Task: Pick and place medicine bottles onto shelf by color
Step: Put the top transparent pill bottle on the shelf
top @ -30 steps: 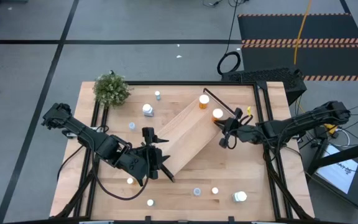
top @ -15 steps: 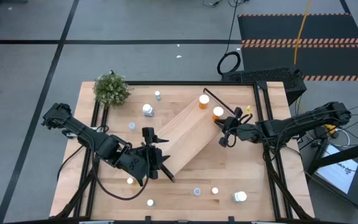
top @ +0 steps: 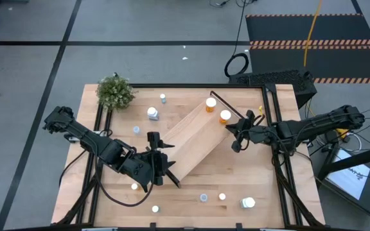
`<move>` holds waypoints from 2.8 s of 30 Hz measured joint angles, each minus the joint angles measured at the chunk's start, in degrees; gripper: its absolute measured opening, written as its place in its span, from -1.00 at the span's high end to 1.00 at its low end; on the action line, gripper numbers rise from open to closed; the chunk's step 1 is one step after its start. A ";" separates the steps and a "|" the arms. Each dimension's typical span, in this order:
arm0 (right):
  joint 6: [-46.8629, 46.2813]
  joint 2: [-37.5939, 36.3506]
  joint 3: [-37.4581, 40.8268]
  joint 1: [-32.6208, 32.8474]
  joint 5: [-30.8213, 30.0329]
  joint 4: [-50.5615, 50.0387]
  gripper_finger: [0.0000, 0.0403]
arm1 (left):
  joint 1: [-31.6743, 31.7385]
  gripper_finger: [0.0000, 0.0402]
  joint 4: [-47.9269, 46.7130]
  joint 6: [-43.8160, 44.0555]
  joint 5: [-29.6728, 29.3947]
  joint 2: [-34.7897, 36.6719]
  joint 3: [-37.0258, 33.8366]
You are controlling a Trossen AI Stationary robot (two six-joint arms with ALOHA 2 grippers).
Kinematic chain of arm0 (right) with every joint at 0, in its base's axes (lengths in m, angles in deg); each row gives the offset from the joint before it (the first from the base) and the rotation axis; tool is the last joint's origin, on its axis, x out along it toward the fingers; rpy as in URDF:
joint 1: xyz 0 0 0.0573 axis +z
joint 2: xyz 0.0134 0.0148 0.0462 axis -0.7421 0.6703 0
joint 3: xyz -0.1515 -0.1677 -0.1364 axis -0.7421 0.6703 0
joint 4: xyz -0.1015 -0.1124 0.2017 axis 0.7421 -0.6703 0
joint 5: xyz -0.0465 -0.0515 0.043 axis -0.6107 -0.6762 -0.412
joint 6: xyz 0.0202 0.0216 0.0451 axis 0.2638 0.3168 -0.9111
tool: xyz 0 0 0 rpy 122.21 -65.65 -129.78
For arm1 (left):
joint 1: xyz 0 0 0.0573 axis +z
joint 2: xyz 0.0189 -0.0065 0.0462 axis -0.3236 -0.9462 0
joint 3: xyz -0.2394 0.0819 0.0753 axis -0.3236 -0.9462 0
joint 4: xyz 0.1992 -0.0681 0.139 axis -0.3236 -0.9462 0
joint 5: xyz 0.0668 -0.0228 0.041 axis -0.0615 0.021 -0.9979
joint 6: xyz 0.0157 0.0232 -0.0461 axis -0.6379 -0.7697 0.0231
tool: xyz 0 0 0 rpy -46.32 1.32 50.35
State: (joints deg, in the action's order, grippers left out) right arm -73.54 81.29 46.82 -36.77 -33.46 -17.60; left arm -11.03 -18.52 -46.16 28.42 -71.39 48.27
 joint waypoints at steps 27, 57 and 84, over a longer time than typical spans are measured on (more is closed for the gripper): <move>-0.95 -4.92 -3.36 5.37 0.09 -2.29 0.89 | -4.75 -0.37 -13.03 12.07 -2.16 5.11 0.02; 2.64 -6.52 -4.70 8.87 1.97 -1.05 0.89 | -10.62 -0.37 -27.69 37.84 -8.95 17.78 -14.71; 11.26 -6.69 -4.70 8.85 6.21 2.19 0.89 | 15.86 -0.37 -20.40 41.40 10.12 37.79 -40.70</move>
State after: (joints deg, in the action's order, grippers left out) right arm -62.28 74.60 42.12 -27.92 -27.26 -15.41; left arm 4.83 -38.91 -4.76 38.54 -33.60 7.56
